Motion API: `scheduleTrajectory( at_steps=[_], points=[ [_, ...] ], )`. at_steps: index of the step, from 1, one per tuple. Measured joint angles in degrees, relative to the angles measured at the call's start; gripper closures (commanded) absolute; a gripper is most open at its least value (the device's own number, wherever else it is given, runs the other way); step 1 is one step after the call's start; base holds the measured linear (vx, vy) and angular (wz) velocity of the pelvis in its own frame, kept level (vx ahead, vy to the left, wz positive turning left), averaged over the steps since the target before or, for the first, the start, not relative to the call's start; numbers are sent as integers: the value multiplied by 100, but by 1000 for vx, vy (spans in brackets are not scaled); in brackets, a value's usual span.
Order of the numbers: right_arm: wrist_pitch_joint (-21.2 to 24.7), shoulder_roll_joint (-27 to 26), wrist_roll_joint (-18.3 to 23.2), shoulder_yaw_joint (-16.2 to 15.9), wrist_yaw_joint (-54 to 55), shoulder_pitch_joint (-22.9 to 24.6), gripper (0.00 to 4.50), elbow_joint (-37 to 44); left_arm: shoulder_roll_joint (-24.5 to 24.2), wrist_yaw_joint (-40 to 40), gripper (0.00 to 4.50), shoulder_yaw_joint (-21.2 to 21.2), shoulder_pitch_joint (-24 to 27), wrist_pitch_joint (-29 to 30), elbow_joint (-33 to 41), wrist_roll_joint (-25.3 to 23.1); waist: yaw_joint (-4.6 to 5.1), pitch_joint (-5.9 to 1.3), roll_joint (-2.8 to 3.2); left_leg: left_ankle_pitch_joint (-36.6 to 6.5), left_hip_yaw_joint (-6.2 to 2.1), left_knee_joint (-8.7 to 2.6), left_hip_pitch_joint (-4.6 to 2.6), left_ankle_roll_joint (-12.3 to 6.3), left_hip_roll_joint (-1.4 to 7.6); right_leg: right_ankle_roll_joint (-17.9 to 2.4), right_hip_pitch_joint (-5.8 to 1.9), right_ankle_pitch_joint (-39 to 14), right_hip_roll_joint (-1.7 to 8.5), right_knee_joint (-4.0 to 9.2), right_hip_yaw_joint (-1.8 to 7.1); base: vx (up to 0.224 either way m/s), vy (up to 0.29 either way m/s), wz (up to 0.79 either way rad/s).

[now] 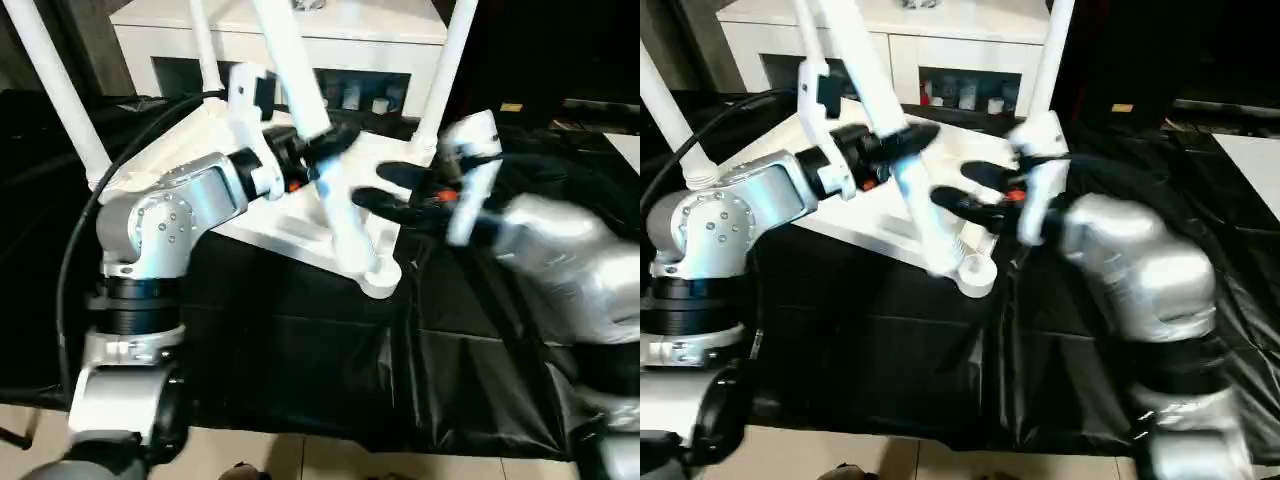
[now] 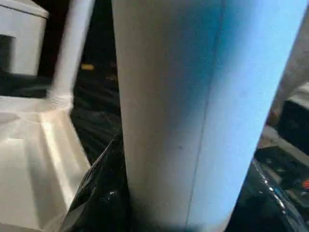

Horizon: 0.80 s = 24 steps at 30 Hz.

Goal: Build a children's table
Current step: Pick table leg

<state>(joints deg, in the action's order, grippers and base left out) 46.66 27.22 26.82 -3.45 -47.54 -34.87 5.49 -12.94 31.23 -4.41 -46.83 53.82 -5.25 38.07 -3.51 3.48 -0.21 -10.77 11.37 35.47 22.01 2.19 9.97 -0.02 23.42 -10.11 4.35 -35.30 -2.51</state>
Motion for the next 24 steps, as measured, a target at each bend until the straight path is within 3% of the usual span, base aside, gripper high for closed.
scheduleTrajectory(
  at_steps=[5,12,24],
  points=[
    [92,29,-48,-444,-171,98,139,3,-27,205,265,149,-60,52,1,0,-1,2,-12,2,-1,1,0,2,1,0,0,0,0,-2,-1,0,0,0],
    [297,-17,-29,-599,-180,96,139,-16,-141,547,265,337,-79,52,3,-2,-6,0,-20,2,-1,2,1,2,1,0,0,0,1,-1,-1,0,0,0],
    [553,-51,200,-616,-412,97,249,-122,-310,1057,265,686,-78,-54,170,-52,-13,0,-26,2,-1,2,0,3,1,0,0,0,1,-4,-1,0,0,0]
  ],
)
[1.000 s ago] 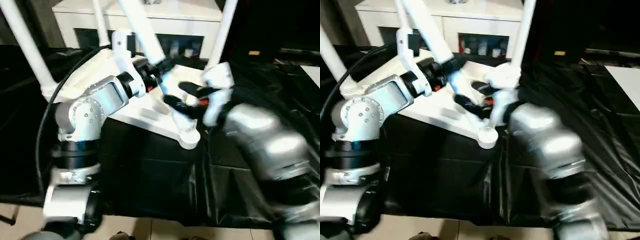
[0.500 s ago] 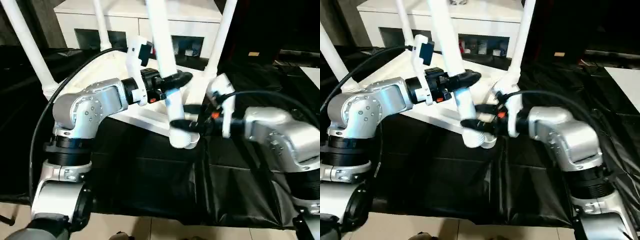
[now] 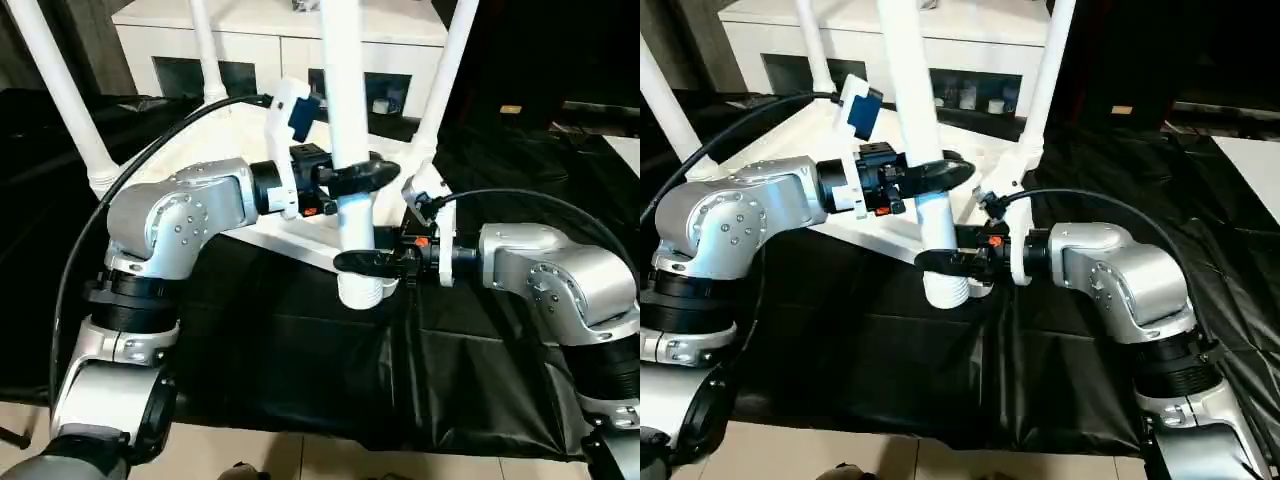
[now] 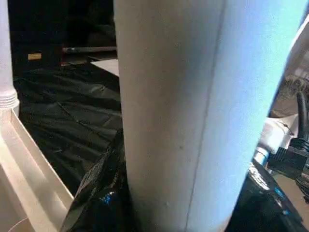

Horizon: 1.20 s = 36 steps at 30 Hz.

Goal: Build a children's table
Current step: Pick table leg

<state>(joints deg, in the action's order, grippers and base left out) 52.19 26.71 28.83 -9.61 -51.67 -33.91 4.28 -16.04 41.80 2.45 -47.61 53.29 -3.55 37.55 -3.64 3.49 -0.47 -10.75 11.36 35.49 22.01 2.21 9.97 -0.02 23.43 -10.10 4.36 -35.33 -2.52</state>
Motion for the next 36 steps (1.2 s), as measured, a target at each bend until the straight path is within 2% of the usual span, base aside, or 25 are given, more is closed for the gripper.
scheduleTrajectory(
  at_steps=[11,12,14,16,19,21,22,25,29,31,34,36],
  points=[
    [5,-81,0,-54,17,16,262,-5,-64,180,265,126,3,-83,4,-24,0,0,0,0,0,1,0,1,0,0,0,0,0,-1,0,0,0,0],
    [0,-98,-2,-54,37,21,262,-11,-75,180,230,149,10,-103,35,-57,-1,0,0,0,0,1,0,1,0,0,0,0,0,-1,0,0,0,0],
    [-15,-154,2,-31,103,52,263,-23,-52,173,193,152,10,-100,62,-101,-3,-1,-2,0,0,1,0,1,0,0,0,0,0,-1,0,0,0,0],
    [-29,-194,9,-2,159,80,263,-33,-55,174,187,129,19,-90,71,-100,-5,0,-3,0,0,2,1,1,0,0,0,0,1,-1,0,0,0,0],
    [-34,-248,45,34,246,103,263,-31,-97,176,154,88,52,-44,130,-46,-2,0,-3,1,0,2,-1,1,0,0,0,0,0,-3,0,0,0,0],
    [-34,-341,84,110,337,147,263,-30,-153,200,150,44,81,19,178,53,7,0,-3,1,0,2,-2,2,0,0,1,0,0,-6,0,0,0,0],
    [-34,-343,84,140,365,158,263,-32,-155,215,128,37,93,27,179,73,5,0,-3,1,0,2,-1,3,0,0,1,0,0,-5,0,0,0,0],
    [-50,-345,86,332,505,214,263,-34,-153,223,108,8,109,-51,176,73,-6,0,-2,2,0,4,0,4,0,0,-1,0,1,-4,1,0,0,0],
    [-114,-326,10,956,1102,262,263,-291,-147,409,80,-30,124,-266,182,21,-33,-1,-1,4,1,8,1,5,-1,-1,-9,0,1,-1,4,0,0,0],
    [-115,-291,-53,1135,1290,322,263,-400,-142,482,80,-25,126,-373,193,31,-31,-1,-1,5,3,8,1,5,-1,0,-10,0,1,-1,6,0,0,0],
    [-185,-298,-218,1158,1527,432,264,-479,-137,497,80,-33,125,-681,123,-20,-1,-7,23,5,1,7,1,6,0,0,-9,0,1,-3,4,0,0,0],
    [-321,-293,-339,1190,1709,494,264,-569,-262,576,80,19,125,-1081,-75,-257,31,-7,27,8,-2,6,-1,11,1,0,-9,1,-1,-4,2,0,0,0]
  ],
)
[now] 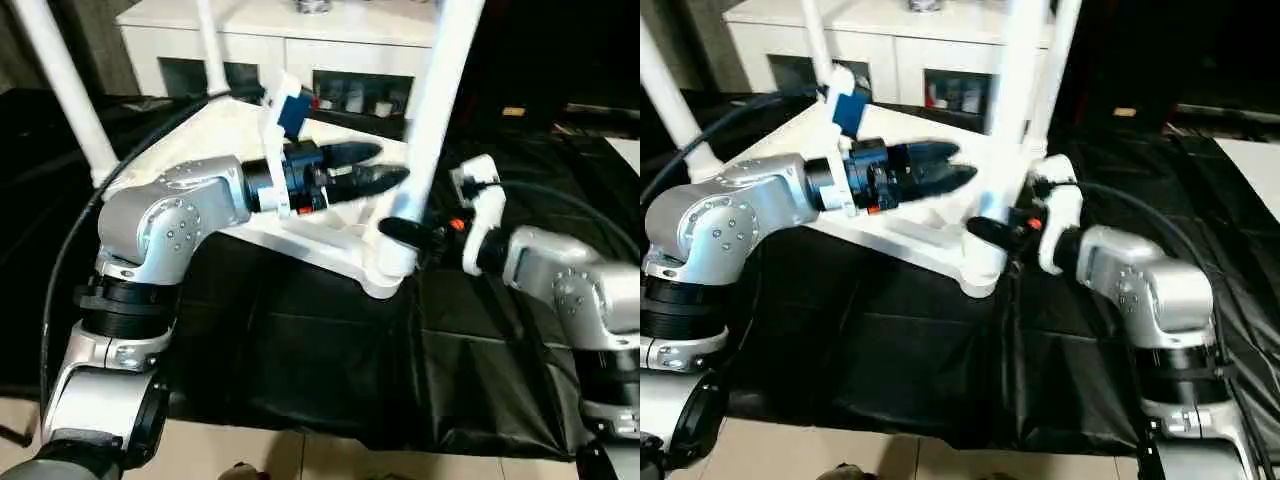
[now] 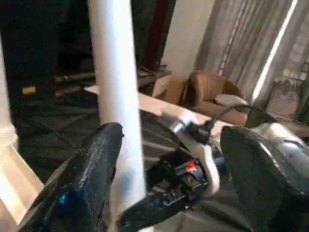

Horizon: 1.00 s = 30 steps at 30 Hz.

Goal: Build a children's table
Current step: Pick table leg

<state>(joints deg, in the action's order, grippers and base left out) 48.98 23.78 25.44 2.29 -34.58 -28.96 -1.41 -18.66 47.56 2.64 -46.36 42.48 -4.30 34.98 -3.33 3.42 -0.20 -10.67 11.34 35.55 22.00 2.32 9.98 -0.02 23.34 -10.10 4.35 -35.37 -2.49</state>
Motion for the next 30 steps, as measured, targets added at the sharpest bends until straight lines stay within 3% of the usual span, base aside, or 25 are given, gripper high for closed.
scheduleTrajectory(
  at_steps=[2,5,8,10,13,21,30],
  points=[
    [-116,33,-98,78,117,70,264,-40,-303,115,80,174,4,-479,-206,-435,30,0,1,3,-5,-2,0,5,2,3,0,2,-4,0,-3,0,0,0],
    [-216,159,-132,235,163,276,264,-20,-994,550,80,1186,68,-1758,-805,-1728,21,-11,19,2,-8,-5,-4,4,2,8,-4,0,-4,8,-2,0,0,0],
    [-239,139,-116,279,155,428,264,182,-1004,929,80,2100,133,-2723,-1699,-2572,6,-5,38,2,-6,-4,3,4,-1,9,-5,4,-3,16,1,0,0,0],
    [-239,108,-75,279,155,467,264,363,-935,1044,80,2434,131,-3125,-2184,-2866,7,1,48,2,-3,-4,6,4,-2,5,-3,8,-1,14,2,0,0,0],
    [-199,145,1,334,162,607,264,749,-649,1297,80,2532,-195,-3847,-3227,-3146,-11,0,72,3,-6,-5,5,4,-1,3,-7,10,-1,15,-1,0,0,0],
    [214,419,199,457,158,1020,264,1390,-330,1328,80,2781,-1042,-5154,-5130,-3853,66,-13,102,2,-5,-4,-11,4,0,2,-21,10,0,16,1,0,0,0],
    [856,553,572,752,334,1388,264,2219,192,755,80,2802,-1396,-5742,-6489,-4363,149,-3,161,2,-5,-4,-11,1,-1,-2,-26,13,0,27,0,0,0,0]
  ],
)
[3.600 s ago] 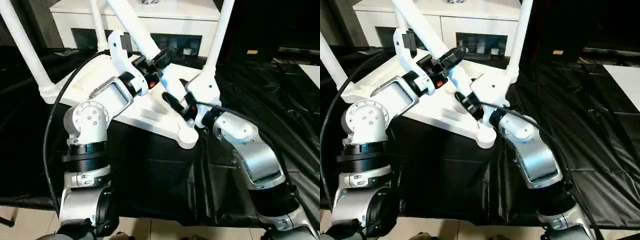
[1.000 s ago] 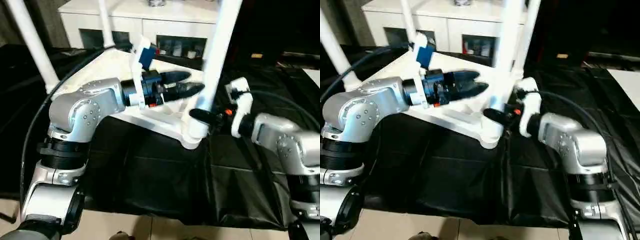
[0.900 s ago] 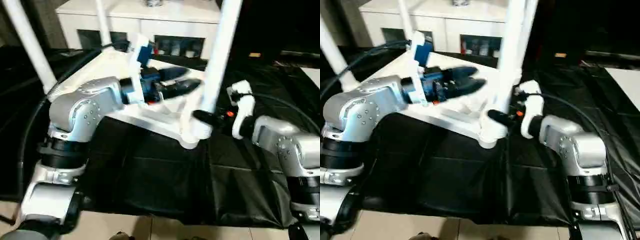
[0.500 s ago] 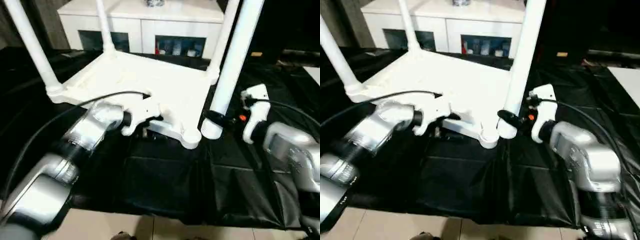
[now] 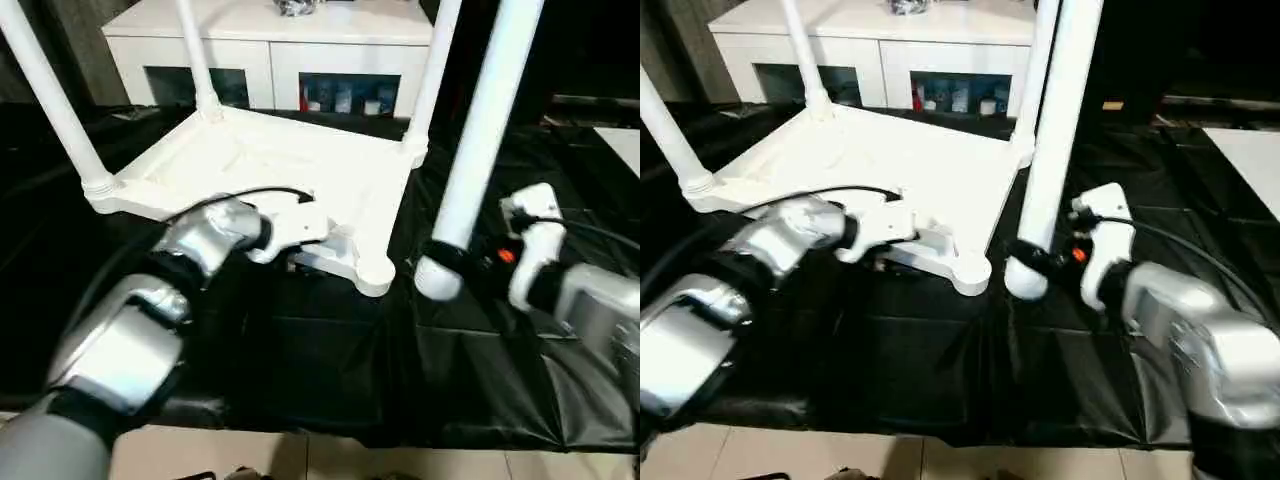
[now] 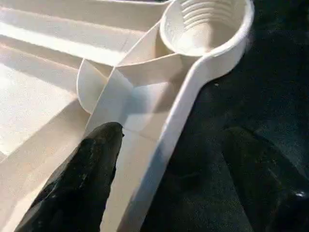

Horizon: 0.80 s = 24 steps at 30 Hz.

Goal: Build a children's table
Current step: Pick table leg, then insert table leg to table base

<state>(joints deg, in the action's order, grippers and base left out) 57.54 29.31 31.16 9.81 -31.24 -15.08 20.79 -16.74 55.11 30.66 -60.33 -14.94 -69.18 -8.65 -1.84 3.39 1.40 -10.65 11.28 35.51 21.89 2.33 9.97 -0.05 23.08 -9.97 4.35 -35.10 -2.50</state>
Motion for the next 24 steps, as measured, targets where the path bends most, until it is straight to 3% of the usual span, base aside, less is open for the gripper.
scheduleTrajectory(
  at_steps=[11,14,15,17,24],
  points=[
    [751,-30,434,391,325,431,264,982,215,-676,80,0,-133,-162,-583,-454,60,118,159,-3,-1,-8,3,-6,-2,2,3,-1,-1,19,0,0,0,0],
    [842,-27,533,435,338,430,264,1069,227,-662,80,1,-136,-164,-663,-542,90,129,162,-3,-1,-22,3,-6,-3,4,3,-2,-1,30,-2,0,0,0],
    [863,-22,535,441,339,430,264,1069,227,-660,107,5,-138,-166,-686,-592,104,130,161,-3,-1,-26,4,-6,-3,4,3,-2,-1,33,-3,0,0,0],
    [891,-3,534,442,331,431,264,1069,235,-609,113,31,-139,-168,-716,-689,143,132,160,-3,-1,-42,7,-6,-5,3,3,-2,0,50,-4,0,0,0],
    [891,4,534,428,333,428,264,1069,277,-230,164,77,-232,-187,-715,-803,147,131,161,-4,5,-90,7,-11,-11,0,-1,0,0,101,-7,0,0,0]
  ],
)
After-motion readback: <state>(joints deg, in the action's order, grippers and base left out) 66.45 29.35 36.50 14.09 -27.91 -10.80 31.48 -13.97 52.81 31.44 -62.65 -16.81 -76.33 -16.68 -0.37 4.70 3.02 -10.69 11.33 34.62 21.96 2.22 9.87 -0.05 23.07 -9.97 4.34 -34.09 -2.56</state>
